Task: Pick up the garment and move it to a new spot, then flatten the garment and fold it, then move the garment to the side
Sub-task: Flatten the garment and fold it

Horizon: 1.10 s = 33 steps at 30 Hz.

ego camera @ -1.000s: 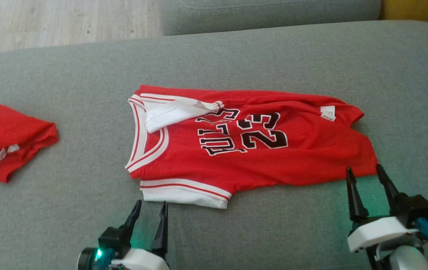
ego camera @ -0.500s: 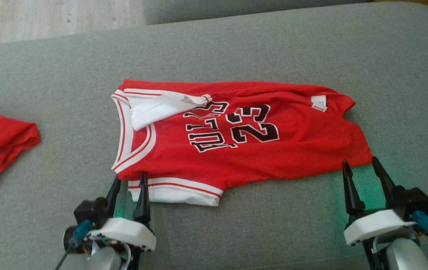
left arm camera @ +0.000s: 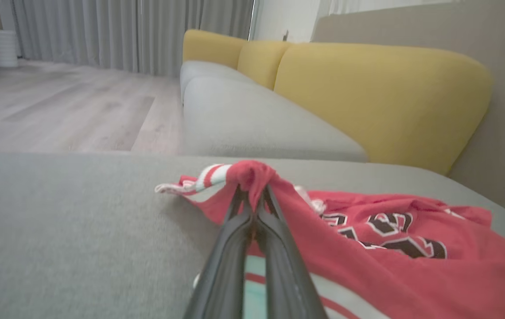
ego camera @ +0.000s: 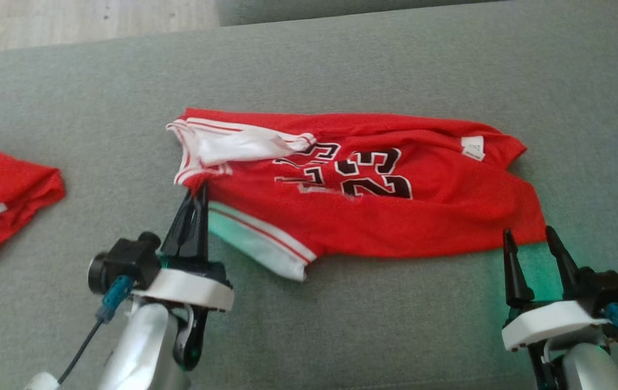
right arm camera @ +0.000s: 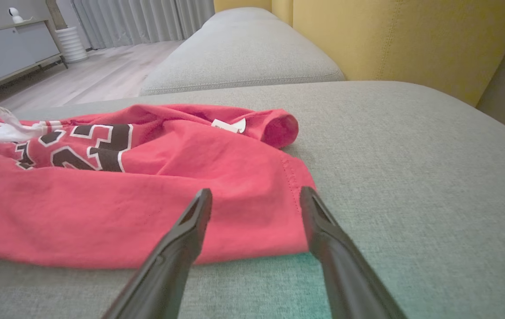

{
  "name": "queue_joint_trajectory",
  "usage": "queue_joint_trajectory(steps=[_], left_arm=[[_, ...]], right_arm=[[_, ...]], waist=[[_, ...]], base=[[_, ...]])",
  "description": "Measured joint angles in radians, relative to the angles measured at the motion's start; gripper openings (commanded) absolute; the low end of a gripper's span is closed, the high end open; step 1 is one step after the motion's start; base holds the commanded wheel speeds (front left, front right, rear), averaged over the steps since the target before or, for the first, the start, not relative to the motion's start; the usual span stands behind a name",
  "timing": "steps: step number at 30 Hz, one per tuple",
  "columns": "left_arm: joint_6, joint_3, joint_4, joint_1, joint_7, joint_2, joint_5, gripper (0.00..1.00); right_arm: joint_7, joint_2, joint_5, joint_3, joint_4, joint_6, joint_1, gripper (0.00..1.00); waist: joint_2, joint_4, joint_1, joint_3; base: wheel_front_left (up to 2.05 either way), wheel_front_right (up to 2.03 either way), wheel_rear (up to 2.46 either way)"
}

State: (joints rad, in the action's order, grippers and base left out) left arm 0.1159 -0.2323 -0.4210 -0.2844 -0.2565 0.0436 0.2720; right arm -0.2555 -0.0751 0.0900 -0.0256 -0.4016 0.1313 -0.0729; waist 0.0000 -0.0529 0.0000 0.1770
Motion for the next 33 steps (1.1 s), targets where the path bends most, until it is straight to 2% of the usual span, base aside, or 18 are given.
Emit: queue_joint_trajectory(steps=[8, 14, 22, 26, 33], left_arm=[[0.005, -0.035, 0.157, 0.006, 0.0, 0.0, -0.079, 0.0], [-0.031, -0.07, 0.262, 0.056, 0.0, 0.0, -0.087, 0.0], [-0.036, -0.122, 0.31, 0.103, 0.0, 0.001, -0.102, 0.0], [-0.046, -0.099, 0.216, 0.047, 0.0, 0.003, -0.115, 0.0], [-0.083, -0.003, -0.078, -0.187, 0.0, 0.037, -0.132, 0.0]], right_arm=[[0.0, 0.016, 0.017, -0.014, -0.011, 0.0, 0.0, 1.0], [0.0, 0.026, 0.019, -0.036, -0.014, 0.0, 0.003, 1.0], [0.0, 0.028, 0.025, -0.046, -0.026, 0.0, 0.004, 1.0], [0.0, 0.028, 0.025, -0.015, -0.026, 0.0, -0.007, 1.0], [0.0, 0.029, 0.04, 0.024, -0.012, 0.0, -0.101, 1.0]], waist=[[0.0, 0.04, 0.0, -0.014], [0.0, 0.06, -0.0001, -0.024], [0.0, 0.11, -0.0001, -0.023], [0.0, 0.099, 0.0, 0.004], [0.0, 0.022, 0.0002, 0.069]], base=[[0.0, 0.0, 0.0], [0.0, 0.0, 0.0], [0.0, 0.0, 0.0], [0.0, 0.0, 0.0], [0.0, 0.0, 0.0]])
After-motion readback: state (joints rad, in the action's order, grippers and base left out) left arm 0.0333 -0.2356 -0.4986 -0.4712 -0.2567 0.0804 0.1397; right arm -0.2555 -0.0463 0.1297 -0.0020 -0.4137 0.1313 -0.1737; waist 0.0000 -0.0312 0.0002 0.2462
